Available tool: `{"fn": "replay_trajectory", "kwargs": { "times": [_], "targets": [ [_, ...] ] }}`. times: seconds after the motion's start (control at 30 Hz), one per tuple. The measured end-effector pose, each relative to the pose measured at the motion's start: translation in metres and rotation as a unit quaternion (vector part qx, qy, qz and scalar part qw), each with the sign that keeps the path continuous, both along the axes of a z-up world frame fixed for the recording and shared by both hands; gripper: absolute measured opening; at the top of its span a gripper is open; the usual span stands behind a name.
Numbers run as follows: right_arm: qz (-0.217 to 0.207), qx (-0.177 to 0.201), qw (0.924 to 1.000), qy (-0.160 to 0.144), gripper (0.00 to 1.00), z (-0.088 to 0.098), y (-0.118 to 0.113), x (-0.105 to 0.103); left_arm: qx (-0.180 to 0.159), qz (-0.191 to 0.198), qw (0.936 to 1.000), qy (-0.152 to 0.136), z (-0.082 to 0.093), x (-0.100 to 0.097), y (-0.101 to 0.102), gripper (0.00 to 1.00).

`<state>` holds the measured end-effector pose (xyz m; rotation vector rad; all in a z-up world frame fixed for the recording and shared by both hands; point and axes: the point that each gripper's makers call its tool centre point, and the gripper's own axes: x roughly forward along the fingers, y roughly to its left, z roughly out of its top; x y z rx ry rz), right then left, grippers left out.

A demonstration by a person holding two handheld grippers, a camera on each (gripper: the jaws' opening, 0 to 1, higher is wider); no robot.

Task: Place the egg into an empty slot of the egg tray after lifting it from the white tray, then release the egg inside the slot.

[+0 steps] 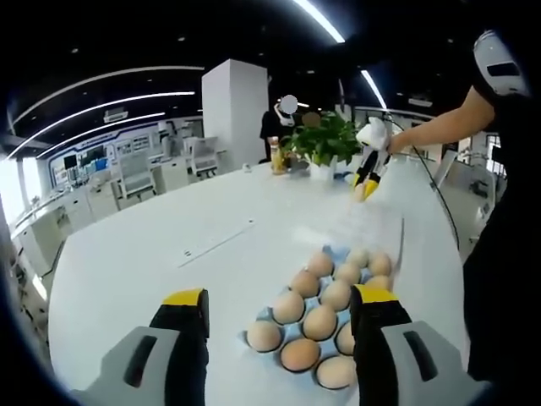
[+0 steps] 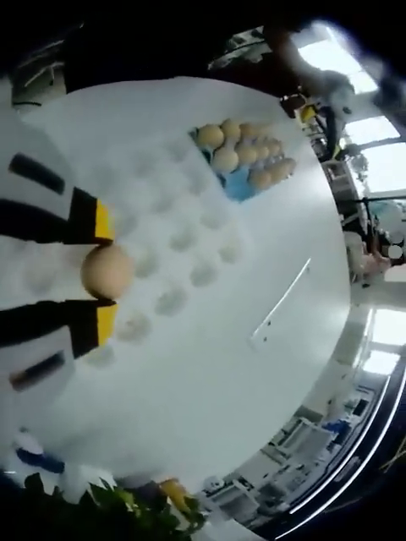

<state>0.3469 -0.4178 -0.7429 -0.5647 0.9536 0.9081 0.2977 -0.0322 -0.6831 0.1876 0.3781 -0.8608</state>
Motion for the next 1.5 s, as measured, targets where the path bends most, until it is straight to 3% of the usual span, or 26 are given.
{"fn": "replay_trajectory", "kwargs": {
  "times": [0.5,1.5],
  "targets": [
    [0.076,0.031,0.9965,-0.01,0.24,0.011,0.069,-0.007,-0.001,0.006,1.0,-0.003,0.001,-0.002,0.006,0.69],
    [0.153,0.056,0.9867,-0.004,0.24,0.007,0.144,-0.013,-0.003,0.01,0.9999,-0.004,0.001,-0.006,0.014,0.7]
  ]
}}
